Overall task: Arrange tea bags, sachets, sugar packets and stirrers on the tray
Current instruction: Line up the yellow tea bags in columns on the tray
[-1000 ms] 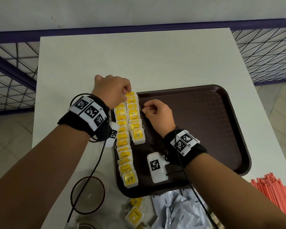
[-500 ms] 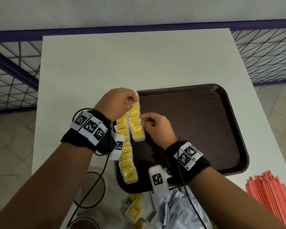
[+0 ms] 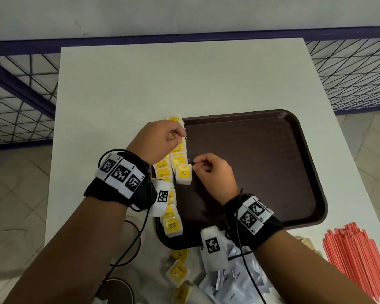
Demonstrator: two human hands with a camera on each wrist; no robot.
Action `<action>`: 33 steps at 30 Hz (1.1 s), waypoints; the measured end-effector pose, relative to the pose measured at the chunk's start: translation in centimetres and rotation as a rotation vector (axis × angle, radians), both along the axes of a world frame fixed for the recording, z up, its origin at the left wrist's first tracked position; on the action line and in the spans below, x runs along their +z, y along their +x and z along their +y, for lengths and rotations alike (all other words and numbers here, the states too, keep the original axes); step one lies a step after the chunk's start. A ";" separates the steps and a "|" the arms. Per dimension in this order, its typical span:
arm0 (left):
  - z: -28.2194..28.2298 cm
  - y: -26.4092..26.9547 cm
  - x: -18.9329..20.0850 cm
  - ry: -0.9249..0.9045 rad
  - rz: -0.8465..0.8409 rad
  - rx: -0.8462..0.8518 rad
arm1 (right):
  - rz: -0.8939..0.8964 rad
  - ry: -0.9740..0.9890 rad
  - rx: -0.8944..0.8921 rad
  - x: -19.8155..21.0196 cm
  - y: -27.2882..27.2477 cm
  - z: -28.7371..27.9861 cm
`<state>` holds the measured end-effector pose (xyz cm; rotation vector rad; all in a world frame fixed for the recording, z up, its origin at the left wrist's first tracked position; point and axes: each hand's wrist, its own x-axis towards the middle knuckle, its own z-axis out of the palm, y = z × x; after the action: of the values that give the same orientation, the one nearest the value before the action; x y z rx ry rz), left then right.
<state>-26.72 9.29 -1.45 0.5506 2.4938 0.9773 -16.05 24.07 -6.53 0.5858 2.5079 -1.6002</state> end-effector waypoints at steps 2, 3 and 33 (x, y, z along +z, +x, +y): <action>-0.3 1.6 1.5 0.076 0.009 0.035 | 0.045 0.004 0.020 0.5 0.8 0.7; -0.3 2.5 2.4 0.110 0.022 0.043 | 0.069 -0.001 0.046 0.8 1.3 1.1; -3.8 31.1 -2.7 -0.612 -0.066 -0.155 | -0.007 0.474 1.241 1.2 14.4 -5.4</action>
<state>4.40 5.53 -4.20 0.4850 2.4663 0.1454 -1.62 18.71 -5.29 -0.8201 2.3206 -0.5320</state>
